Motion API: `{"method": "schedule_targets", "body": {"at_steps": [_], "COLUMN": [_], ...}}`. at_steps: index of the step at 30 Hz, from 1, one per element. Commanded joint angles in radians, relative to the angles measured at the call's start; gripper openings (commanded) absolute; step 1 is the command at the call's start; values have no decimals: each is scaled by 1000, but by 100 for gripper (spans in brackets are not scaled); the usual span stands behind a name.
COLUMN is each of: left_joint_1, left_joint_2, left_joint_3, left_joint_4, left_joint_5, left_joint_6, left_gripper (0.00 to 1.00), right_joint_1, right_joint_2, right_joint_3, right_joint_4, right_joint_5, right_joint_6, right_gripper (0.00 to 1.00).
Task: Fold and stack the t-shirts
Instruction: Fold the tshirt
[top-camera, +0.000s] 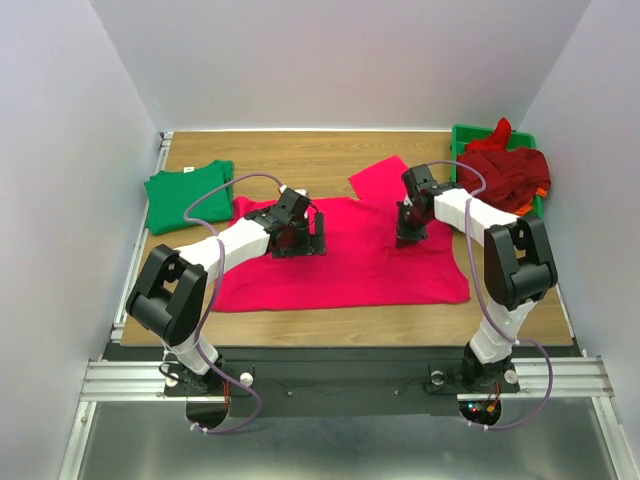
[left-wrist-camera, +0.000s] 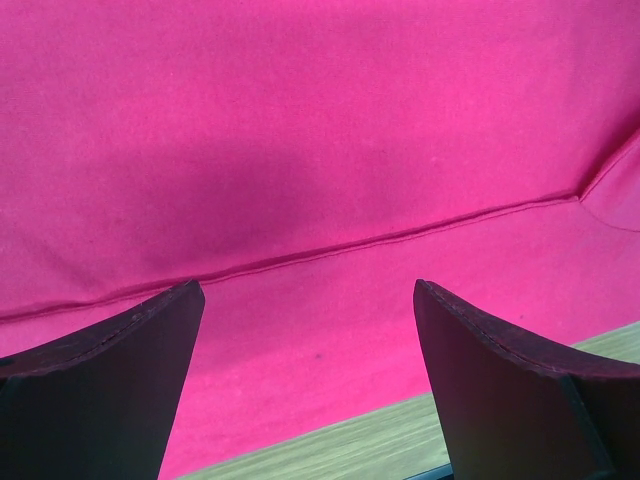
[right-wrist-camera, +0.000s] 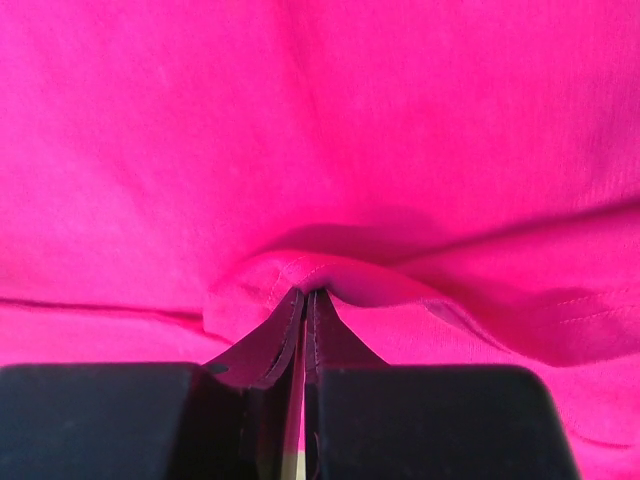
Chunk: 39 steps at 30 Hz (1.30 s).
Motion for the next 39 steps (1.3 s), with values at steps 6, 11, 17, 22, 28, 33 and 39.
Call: {"method": "schedule_targets", "body": {"at_steps": [6,11,17,22,28,33,39], "left_joint_1": [1,1,1,1,1,1,1], "left_joint_2": [3,9,14,14,0,-8,-32], "left_joint_3": [32,31,38,43,35,21,-24], "left_joint_4": [-22,-27,-31,-36,-39,-34,-31], "left_joint_5": [-20,-17,-14,-14,-20,-18,-21], "left_joint_6": [13,11,13,14,10,7,8], "left_gripper": [99,99,98,99,98,98,98], "right_joint_1": [8,8,8,8,8,7,-16], "right_joint_2": [81,109,106,86,31,-11,-25], "right_joint_3": [146,180,191,240,298,262,157], "right_joint_4": [6,0,-5,-5,-6,-12,-12], "right_joint_5": [11,-6,-6,-14,15,49,71], "right_joint_6": [-46,-52,-52,-46,-26,-6,7], "right_gripper": [6,19,42,52,63,67,70]}}
